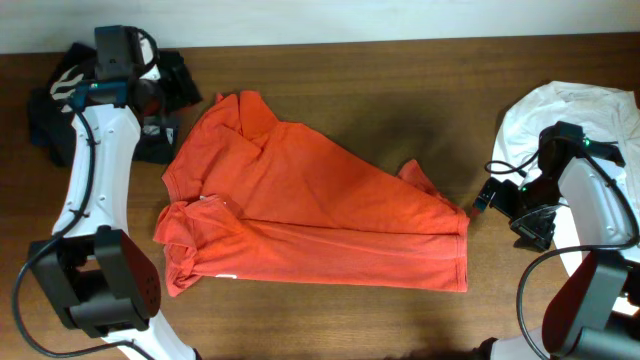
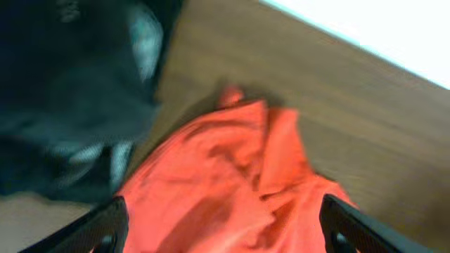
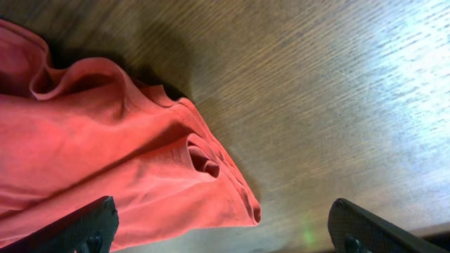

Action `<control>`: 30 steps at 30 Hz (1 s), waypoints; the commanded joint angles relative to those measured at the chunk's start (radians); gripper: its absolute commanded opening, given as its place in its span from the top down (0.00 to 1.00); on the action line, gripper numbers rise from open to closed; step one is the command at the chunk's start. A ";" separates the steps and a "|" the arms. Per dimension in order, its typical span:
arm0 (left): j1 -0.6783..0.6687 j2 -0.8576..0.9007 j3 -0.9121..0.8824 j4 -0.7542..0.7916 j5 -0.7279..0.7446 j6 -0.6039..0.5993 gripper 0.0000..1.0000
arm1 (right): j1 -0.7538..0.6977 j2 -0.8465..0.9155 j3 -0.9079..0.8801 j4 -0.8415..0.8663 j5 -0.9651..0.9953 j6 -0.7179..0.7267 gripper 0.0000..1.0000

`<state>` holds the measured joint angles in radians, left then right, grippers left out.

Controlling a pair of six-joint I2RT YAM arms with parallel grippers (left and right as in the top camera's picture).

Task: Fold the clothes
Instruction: 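Move both grippers to the shirt's left and right sides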

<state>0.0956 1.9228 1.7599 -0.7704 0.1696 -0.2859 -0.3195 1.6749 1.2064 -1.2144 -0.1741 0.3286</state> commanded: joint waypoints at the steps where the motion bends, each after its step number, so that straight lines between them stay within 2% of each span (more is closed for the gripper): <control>1: -0.031 0.060 0.010 0.004 0.148 0.174 0.08 | -0.001 -0.002 0.011 -0.001 -0.002 -0.006 0.01; 3: -0.055 0.120 0.010 -0.053 0.125 0.205 0.07 | -0.001 -0.002 0.011 0.000 -0.002 -0.006 0.01; 7: -0.074 0.141 0.010 -0.189 0.123 0.205 0.26 | -0.001 -0.002 0.011 0.000 -0.002 -0.006 0.01; 11: -0.074 0.109 0.010 -0.357 0.123 0.205 0.27 | -0.001 -0.002 0.011 0.007 -0.003 -0.005 0.01; 13: -0.074 0.051 0.010 -0.436 0.122 0.205 0.27 | -0.001 -0.002 0.011 0.088 -0.002 -0.006 0.01; 16: -0.074 -0.021 0.010 -0.570 0.114 0.205 0.26 | -0.001 -0.002 0.011 0.115 -0.140 0.005 0.01; 18: -0.074 -0.047 0.010 -0.659 0.033 0.204 0.26 | -0.001 -0.002 0.011 0.130 -0.166 0.026 0.01; 20: -0.073 -0.064 0.010 -0.729 -0.016 0.181 0.26 | -0.001 -0.002 0.011 0.125 -0.278 0.016 0.01; 22: -0.073 -0.105 0.010 -0.782 -0.104 0.106 0.26 | 0.006 -0.002 0.019 0.165 -0.462 -0.127 0.00; 24: -0.074 -0.182 0.010 -0.792 -0.192 0.039 0.26 | 0.041 -0.002 0.073 0.160 -0.406 -0.138 0.00; 26: -0.074 -0.304 0.008 -0.821 -0.185 0.036 0.19 | 0.134 0.000 0.209 0.166 -0.187 -0.138 0.01; 30: -0.076 -0.381 0.006 -0.877 -0.184 0.035 0.17 | 0.269 0.033 0.322 0.238 0.033 -0.158 0.01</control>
<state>0.0196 1.5566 1.7638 -1.6176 0.0040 -0.2325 -0.1066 1.6768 1.4910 -1.0073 -0.3096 0.1959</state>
